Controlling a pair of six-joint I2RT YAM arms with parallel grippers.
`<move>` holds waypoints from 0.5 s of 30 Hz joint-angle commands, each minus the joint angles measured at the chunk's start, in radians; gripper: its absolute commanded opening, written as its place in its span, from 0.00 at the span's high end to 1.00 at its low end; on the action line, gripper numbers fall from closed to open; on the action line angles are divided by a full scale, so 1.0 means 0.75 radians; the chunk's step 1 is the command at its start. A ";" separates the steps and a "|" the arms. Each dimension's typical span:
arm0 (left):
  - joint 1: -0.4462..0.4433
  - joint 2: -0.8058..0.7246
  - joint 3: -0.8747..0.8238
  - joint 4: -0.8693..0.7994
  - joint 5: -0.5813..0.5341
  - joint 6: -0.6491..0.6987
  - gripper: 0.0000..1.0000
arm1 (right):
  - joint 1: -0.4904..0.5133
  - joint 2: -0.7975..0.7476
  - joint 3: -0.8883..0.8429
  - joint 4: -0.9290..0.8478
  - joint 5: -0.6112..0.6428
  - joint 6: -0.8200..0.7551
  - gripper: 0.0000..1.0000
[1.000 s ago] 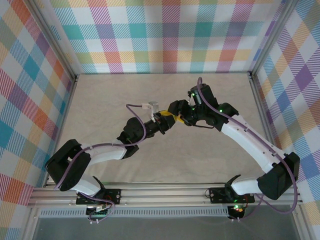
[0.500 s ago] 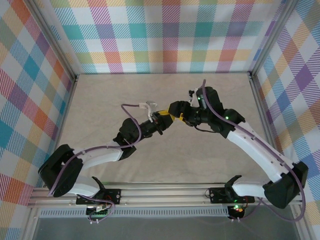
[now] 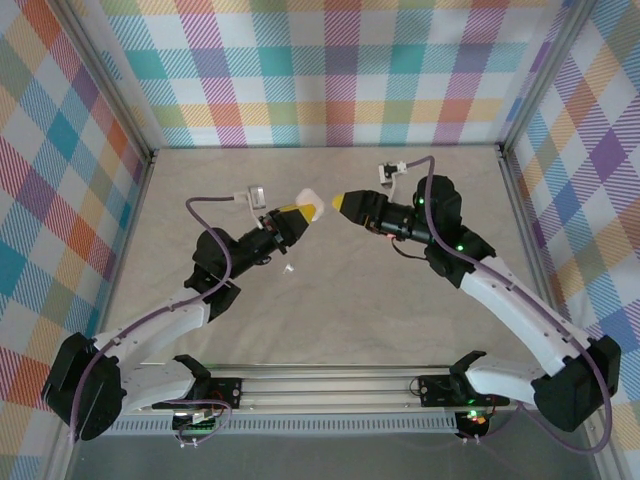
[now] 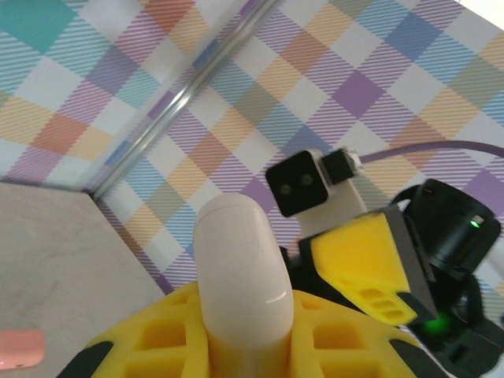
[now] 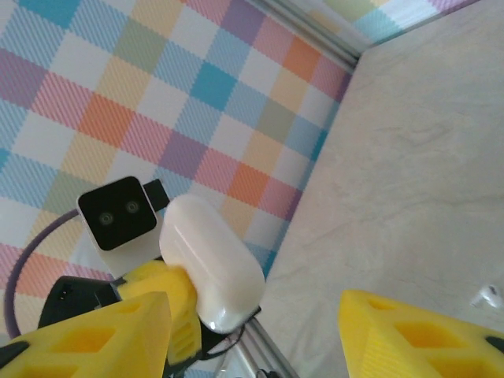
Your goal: Insert the wireless bluetooth earbuds into the charging case
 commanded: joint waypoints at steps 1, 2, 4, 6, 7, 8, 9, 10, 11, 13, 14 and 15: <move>0.011 -0.012 -0.005 0.010 0.085 -0.077 1.00 | -0.003 0.054 0.012 0.281 -0.147 0.087 0.43; 0.011 -0.013 -0.007 0.023 0.085 -0.089 1.00 | -0.003 0.073 0.022 0.306 -0.172 0.105 0.44; 0.011 -0.019 -0.015 0.040 0.073 -0.104 1.00 | -0.003 0.100 0.030 0.335 -0.203 0.135 0.47; 0.013 -0.028 -0.016 0.042 0.057 -0.110 1.00 | -0.003 0.117 0.021 0.358 -0.224 0.159 0.49; 0.014 -0.033 -0.016 0.040 0.051 -0.113 1.00 | -0.001 0.120 0.013 0.364 -0.227 0.167 0.50; 0.015 -0.036 -0.018 0.042 0.046 -0.116 1.00 | 0.001 0.120 0.001 0.369 -0.228 0.173 0.51; 0.018 -0.036 -0.018 0.044 0.041 -0.124 1.00 | 0.001 0.120 -0.013 0.378 -0.229 0.179 0.51; 0.022 -0.035 -0.018 0.051 0.039 -0.129 1.00 | 0.001 0.120 -0.024 0.386 -0.228 0.185 0.51; 0.028 -0.033 -0.020 0.061 0.036 -0.140 1.00 | 0.003 0.120 -0.036 0.399 -0.231 0.194 0.51; 0.031 -0.024 -0.018 0.083 0.035 -0.161 1.00 | 0.007 0.129 -0.050 0.424 -0.244 0.208 0.52; 0.031 -0.018 -0.016 0.091 0.036 -0.170 1.00 | 0.010 0.136 -0.048 0.424 -0.252 0.209 0.53; 0.031 -0.012 -0.012 0.099 0.038 -0.177 1.00 | 0.014 0.145 -0.043 0.421 -0.259 0.209 0.53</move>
